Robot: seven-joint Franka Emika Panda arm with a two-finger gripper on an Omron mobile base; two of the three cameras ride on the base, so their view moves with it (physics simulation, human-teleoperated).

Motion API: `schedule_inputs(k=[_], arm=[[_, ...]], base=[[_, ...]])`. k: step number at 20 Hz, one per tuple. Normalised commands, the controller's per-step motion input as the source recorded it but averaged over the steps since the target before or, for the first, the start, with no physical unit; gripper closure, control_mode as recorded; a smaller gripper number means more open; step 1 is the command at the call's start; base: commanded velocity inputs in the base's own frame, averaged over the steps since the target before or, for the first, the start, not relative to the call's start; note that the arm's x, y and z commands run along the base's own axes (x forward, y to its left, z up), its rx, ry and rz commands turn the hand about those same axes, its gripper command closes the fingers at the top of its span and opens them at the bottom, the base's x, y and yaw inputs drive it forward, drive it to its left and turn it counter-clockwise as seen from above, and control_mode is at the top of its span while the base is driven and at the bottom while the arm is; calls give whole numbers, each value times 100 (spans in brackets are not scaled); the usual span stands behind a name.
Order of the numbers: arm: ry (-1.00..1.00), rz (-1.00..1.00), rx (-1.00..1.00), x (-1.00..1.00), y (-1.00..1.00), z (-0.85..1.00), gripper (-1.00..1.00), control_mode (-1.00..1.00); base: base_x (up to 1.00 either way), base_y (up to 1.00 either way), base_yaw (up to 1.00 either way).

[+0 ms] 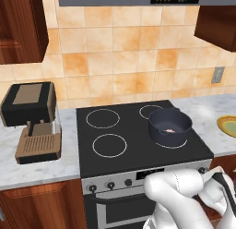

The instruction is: Retrieve the frozen meat and place it in the pot on a burner. Then turn the burner on.

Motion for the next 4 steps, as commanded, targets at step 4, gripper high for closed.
schedule_inputs(k=[4], arm=[[0,0,-23,0,0,-14,100,-100]], base=[[0,0,0]])
